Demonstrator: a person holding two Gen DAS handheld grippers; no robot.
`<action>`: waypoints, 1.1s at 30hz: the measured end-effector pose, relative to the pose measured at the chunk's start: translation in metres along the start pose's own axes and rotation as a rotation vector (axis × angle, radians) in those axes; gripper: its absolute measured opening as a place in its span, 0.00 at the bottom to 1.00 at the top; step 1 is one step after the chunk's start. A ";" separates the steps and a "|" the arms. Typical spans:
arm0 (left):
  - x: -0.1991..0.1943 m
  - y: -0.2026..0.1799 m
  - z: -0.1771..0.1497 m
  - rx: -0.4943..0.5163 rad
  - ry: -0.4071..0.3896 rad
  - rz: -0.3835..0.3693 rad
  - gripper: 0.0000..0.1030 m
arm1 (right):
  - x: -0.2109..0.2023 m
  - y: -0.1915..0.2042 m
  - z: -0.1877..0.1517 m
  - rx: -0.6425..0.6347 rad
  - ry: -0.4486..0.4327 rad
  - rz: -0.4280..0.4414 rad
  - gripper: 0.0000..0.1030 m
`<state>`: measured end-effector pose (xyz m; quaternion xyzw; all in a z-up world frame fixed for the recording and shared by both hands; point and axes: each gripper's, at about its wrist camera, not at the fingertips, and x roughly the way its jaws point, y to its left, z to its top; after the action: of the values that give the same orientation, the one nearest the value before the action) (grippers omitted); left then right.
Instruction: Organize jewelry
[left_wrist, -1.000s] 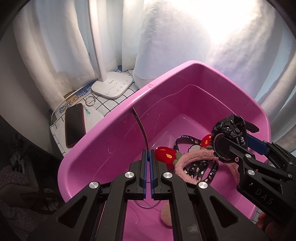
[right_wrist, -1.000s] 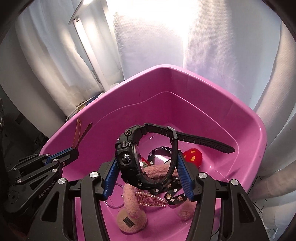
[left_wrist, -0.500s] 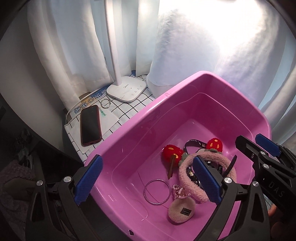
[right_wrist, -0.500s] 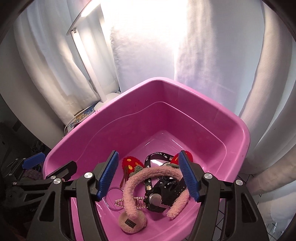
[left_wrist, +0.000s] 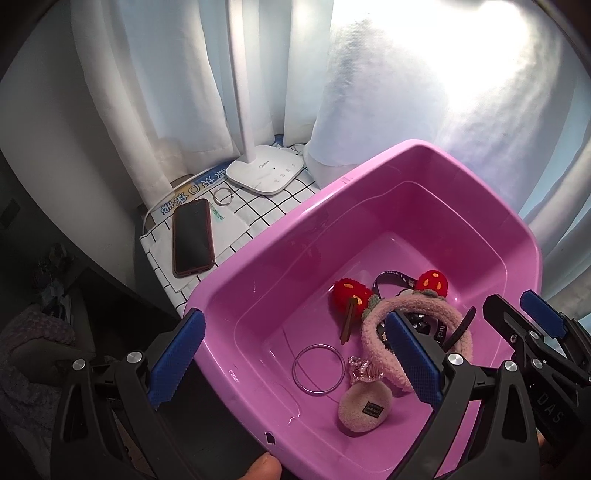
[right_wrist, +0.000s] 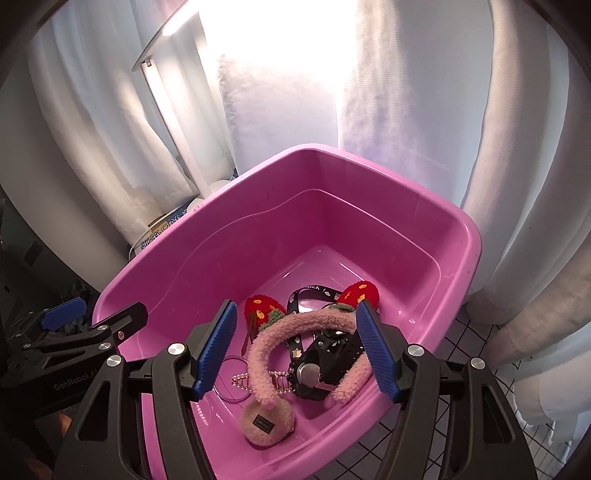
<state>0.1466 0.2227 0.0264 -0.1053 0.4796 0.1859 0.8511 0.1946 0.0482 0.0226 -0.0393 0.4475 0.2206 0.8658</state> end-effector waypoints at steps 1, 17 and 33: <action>-0.001 0.000 -0.001 0.001 -0.002 -0.002 0.93 | -0.001 0.001 0.000 -0.002 0.000 -0.001 0.62; -0.010 -0.002 -0.007 0.011 -0.010 -0.001 0.93 | -0.012 0.003 -0.007 0.003 -0.012 -0.022 0.62; -0.015 0.002 -0.007 0.003 -0.013 0.005 0.93 | -0.015 0.006 -0.008 -0.013 -0.020 -0.025 0.62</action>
<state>0.1330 0.2189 0.0354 -0.1016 0.4748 0.1880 0.8538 0.1788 0.0465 0.0304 -0.0481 0.4367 0.2129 0.8727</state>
